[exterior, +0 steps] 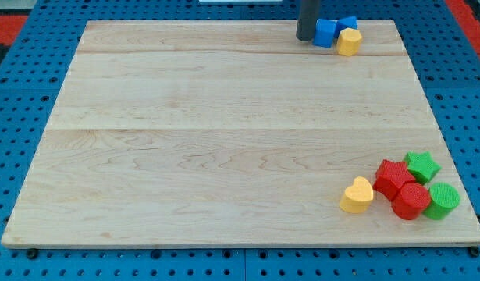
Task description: Move your arm towards the yellow heart
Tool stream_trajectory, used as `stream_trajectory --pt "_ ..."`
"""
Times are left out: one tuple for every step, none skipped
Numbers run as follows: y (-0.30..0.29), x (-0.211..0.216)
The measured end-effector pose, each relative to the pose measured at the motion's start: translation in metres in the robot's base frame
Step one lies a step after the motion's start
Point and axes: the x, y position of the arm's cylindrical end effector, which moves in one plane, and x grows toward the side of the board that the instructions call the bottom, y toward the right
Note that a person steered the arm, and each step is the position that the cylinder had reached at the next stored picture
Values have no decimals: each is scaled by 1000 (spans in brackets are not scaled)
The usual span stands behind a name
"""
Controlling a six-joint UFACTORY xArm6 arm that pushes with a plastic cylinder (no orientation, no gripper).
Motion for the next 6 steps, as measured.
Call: stream_trajectory --pt "12 0" --pt "11 0" --pt "-8 11" --pt "-34 76" --pt "-37 150" --pt "-38 228"
